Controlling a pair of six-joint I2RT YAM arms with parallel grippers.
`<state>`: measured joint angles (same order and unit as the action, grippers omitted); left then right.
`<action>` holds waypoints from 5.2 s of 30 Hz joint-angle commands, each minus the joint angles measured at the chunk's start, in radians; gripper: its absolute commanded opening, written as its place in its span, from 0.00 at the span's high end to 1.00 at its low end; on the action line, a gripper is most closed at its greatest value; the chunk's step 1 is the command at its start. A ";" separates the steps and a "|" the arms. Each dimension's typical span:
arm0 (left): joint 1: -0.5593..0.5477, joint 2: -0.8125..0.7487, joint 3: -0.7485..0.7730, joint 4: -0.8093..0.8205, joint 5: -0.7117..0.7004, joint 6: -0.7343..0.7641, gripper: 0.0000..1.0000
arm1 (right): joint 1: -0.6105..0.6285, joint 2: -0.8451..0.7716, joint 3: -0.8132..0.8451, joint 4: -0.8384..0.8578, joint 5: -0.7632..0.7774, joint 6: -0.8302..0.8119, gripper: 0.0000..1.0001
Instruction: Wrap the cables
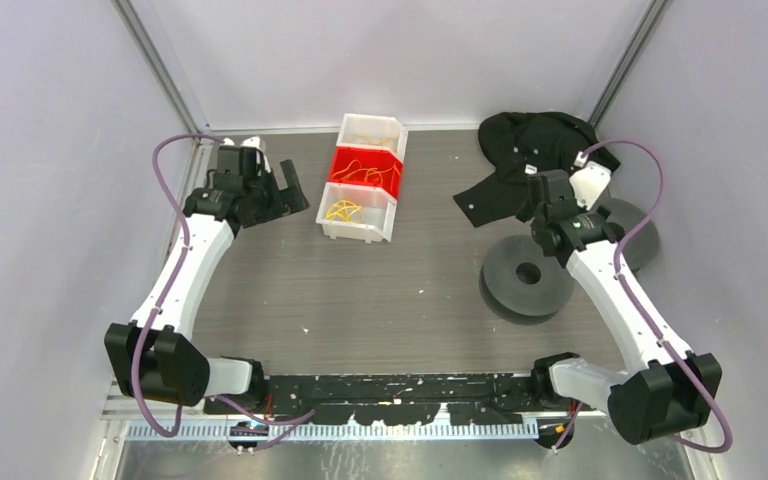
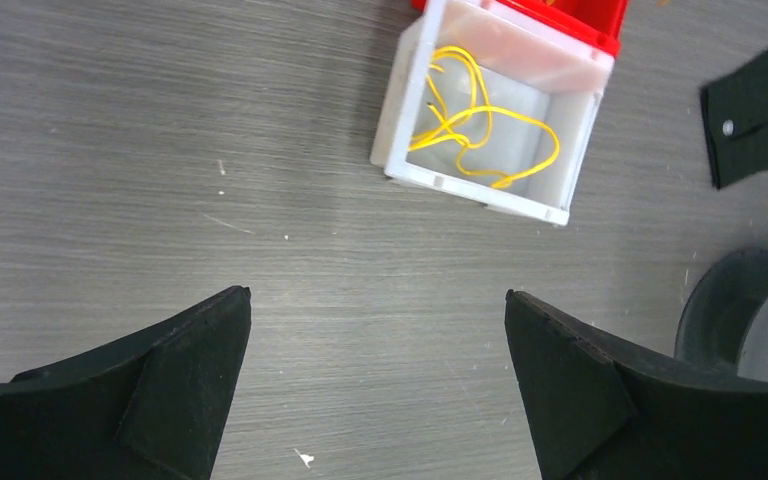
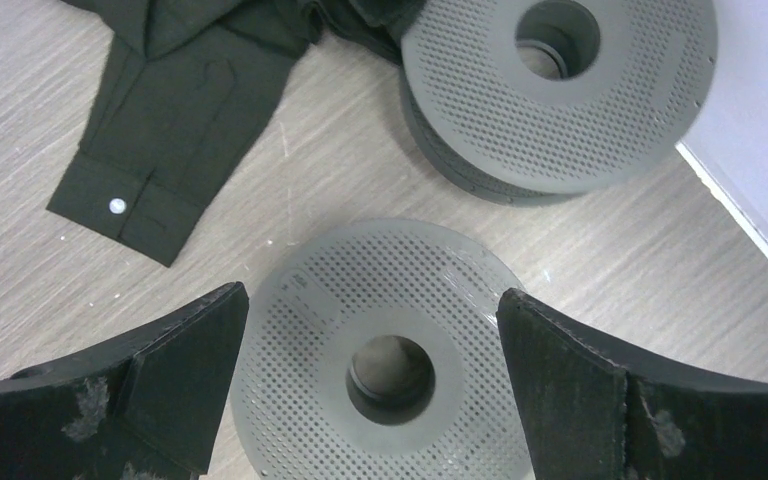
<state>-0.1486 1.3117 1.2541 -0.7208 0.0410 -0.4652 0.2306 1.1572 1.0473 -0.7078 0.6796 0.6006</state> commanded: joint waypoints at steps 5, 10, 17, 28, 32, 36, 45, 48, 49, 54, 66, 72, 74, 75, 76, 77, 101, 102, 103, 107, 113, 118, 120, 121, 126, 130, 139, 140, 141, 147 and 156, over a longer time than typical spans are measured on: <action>-0.258 0.039 0.034 -0.018 0.027 0.129 0.00 | -0.216 -0.100 0.007 -0.254 -0.353 0.163 0.00; -0.409 0.055 0.048 -0.036 0.066 0.091 0.00 | -0.217 -0.201 -0.040 -0.357 -0.421 0.274 0.00; -0.471 0.033 0.032 0.027 0.132 0.038 0.00 | -0.217 -0.337 -0.144 -0.531 -0.412 0.513 0.00; -0.474 0.046 0.050 0.020 0.133 0.078 0.00 | -0.218 -0.448 -0.385 -0.449 -0.508 0.649 0.00; -0.473 0.048 0.038 0.029 0.139 0.075 0.00 | -0.217 -0.517 -0.535 -0.200 -0.605 0.636 0.00; -0.475 0.048 0.044 0.018 0.146 0.077 0.00 | -0.217 -0.624 -0.658 -0.027 -0.649 0.695 0.00; -0.487 0.071 0.046 0.028 0.160 0.069 0.00 | -0.217 -0.774 -0.713 0.102 -0.580 0.714 0.01; -0.496 0.085 0.056 0.027 0.164 0.068 0.00 | -0.218 -0.803 -0.709 0.126 -0.547 0.712 0.00; -0.498 0.089 0.059 0.027 0.164 0.068 0.00 | -0.218 -0.813 -0.710 0.138 -0.542 0.717 0.00; -0.514 0.111 0.071 0.024 0.171 0.068 0.00 | -0.217 -0.836 -0.692 0.162 -0.508 0.720 0.01; -0.541 0.133 0.089 0.023 0.171 0.065 0.00 | -0.217 -0.823 -0.653 0.145 -0.430 0.724 0.61; -0.545 0.123 0.087 0.015 0.162 0.064 0.00 | -0.218 -0.706 -0.575 0.190 -0.434 0.598 1.00; -0.545 0.114 0.091 0.004 0.143 0.068 0.00 | -0.217 -0.602 -0.462 0.189 -0.460 0.459 0.99; -0.545 0.107 0.093 -0.002 0.131 0.076 0.00 | -0.217 -0.544 -0.387 0.178 -0.481 0.386 0.99; -0.545 0.100 0.098 -0.011 0.111 0.084 0.00 | -0.218 -0.471 -0.312 0.156 -0.503 0.322 0.99; -0.545 0.093 0.107 -0.021 0.088 0.093 0.00 | -0.215 -0.405 -0.224 0.122 -0.517 0.256 0.99; -0.137 -0.078 0.134 -0.181 0.116 -0.079 0.00 | 0.522 0.353 0.321 0.323 0.036 -0.523 1.00; -0.137 -0.078 0.129 -0.175 0.121 -0.083 0.00 | 0.521 0.344 0.296 0.352 0.000 -0.536 1.00; -0.137 -0.078 0.121 -0.170 0.126 -0.087 0.00 | 0.521 0.333 0.266 0.382 -0.031 -0.557 0.99; -0.137 -0.075 0.101 -0.153 0.144 -0.094 0.00 | 0.505 0.268 0.141 0.518 -0.159 -0.595 0.99; -0.137 -0.079 0.075 -0.133 0.155 -0.102 0.00 | 0.380 0.202 0.080 0.551 -0.327 -0.554 0.99; -0.137 -0.076 0.064 -0.113 0.168 -0.108 0.00 | 0.335 0.208 0.116 0.552 -0.353 -0.549 0.99; -0.137 -0.072 0.063 -0.111 0.173 -0.108 0.00 | 0.316 0.224 0.140 0.561 -0.376 -0.538 0.99; -0.137 -0.071 0.062 -0.109 0.174 -0.110 0.00 | 0.309 0.228 0.149 0.563 -0.389 -0.535 0.99; -0.137 -0.078 0.052 -0.108 0.171 -0.108 0.00 | 0.305 0.254 0.166 0.574 -0.472 -0.485 0.99; -0.137 -0.077 0.045 -0.108 0.172 -0.106 0.00 | 0.306 0.284 0.153 0.591 -0.493 -0.458 0.99; -0.137 -0.070 0.041 -0.107 0.173 -0.101 0.00 | 0.307 0.308 0.107 0.595 -0.442 -0.498 0.99; -0.137 -0.068 0.040 -0.105 0.175 -0.102 0.00 | 0.307 0.309 0.106 0.592 -0.437 -0.499 0.99; -0.137 -0.068 0.039 -0.105 0.178 -0.102 0.00 | 0.308 0.311 0.108 0.585 -0.434 -0.500 0.97; -0.137 -0.063 0.033 -0.099 0.183 -0.105 0.00 | 0.307 0.304 0.120 0.541 -0.440 -0.490 0.45; -0.137 -0.063 0.030 -0.096 0.192 -0.106 0.00 | 0.307 0.260 0.131 0.516 -0.443 -0.469 0.36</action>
<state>-0.2867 1.2526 1.2869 -0.8566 0.2081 -0.5694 0.5362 1.4868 1.1355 -0.2070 0.2237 0.1143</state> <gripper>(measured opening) 0.996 0.627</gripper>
